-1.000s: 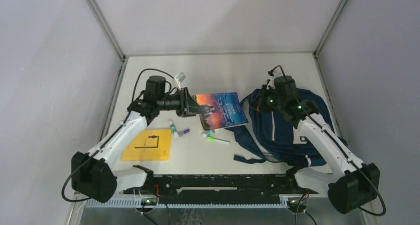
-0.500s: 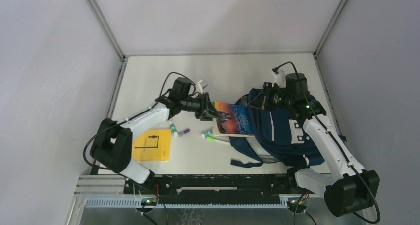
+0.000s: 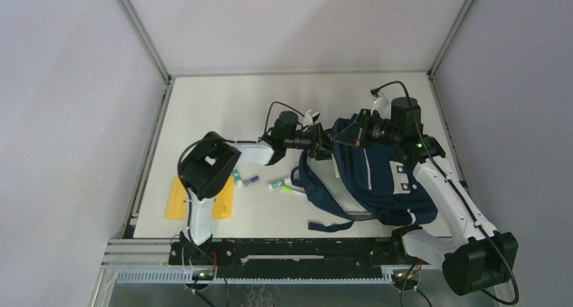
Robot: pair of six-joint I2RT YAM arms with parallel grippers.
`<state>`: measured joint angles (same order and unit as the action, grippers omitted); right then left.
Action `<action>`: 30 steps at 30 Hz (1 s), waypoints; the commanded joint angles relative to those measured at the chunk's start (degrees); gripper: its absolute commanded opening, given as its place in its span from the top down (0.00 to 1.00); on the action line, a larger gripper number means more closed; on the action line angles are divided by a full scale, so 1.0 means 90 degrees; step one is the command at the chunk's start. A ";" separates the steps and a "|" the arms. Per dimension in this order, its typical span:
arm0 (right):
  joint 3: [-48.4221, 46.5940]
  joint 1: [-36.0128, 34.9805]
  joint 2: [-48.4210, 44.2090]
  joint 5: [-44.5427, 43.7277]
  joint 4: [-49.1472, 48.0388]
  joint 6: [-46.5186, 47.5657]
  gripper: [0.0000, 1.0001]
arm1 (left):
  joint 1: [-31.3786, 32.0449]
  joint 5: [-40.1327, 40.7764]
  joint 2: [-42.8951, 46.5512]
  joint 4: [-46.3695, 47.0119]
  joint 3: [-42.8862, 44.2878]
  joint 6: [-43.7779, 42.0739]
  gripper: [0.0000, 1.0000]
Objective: Pack the student bag
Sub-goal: Place the book in the student bag.
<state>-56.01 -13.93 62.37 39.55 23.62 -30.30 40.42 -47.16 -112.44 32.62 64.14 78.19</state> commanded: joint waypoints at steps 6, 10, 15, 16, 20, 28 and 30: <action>-0.0320 -0.0024 -0.0082 0.0457 -0.0701 -0.0215 1.00 | 0.0184 -0.0283 -0.0884 0.2133 0.1342 0.0921 1.00; -0.0319 -0.0024 -0.0018 0.0434 -0.0671 -0.0217 1.00 | 0.0273 -0.0288 -0.1058 0.1221 0.1591 0.0508 0.91; -0.0320 -0.0019 -0.0016 0.0261 -0.0578 -0.0177 1.00 | 0.0275 -0.0173 -0.0752 -0.0782 0.1783 -0.0734 0.49; -0.0315 -0.0019 -0.0016 0.0226 -0.0545 -0.0164 1.00 | 0.0274 -0.0116 -0.0667 -0.1233 0.1869 -0.1042 0.42; -0.0227 -0.0023 -0.0053 0.0117 -0.0590 -0.0220 1.00 | 0.0276 0.0018 -0.0424 -0.2650 0.2148 -0.1961 0.28; -0.0173 -0.0017 -0.0032 -0.0032 -0.0573 -0.0219 1.00 | 0.0241 0.0574 0.0072 -0.4598 0.2250 -0.3252 0.00; -0.0173 -0.0017 -0.0030 -0.0078 -0.0557 -0.0213 1.00 | 0.0213 0.0743 0.0188 -0.4968 0.2282 -0.3514 0.00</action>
<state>-55.99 -13.96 63.07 39.05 22.76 -31.40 42.52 -42.54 -118.08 -3.75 79.75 54.87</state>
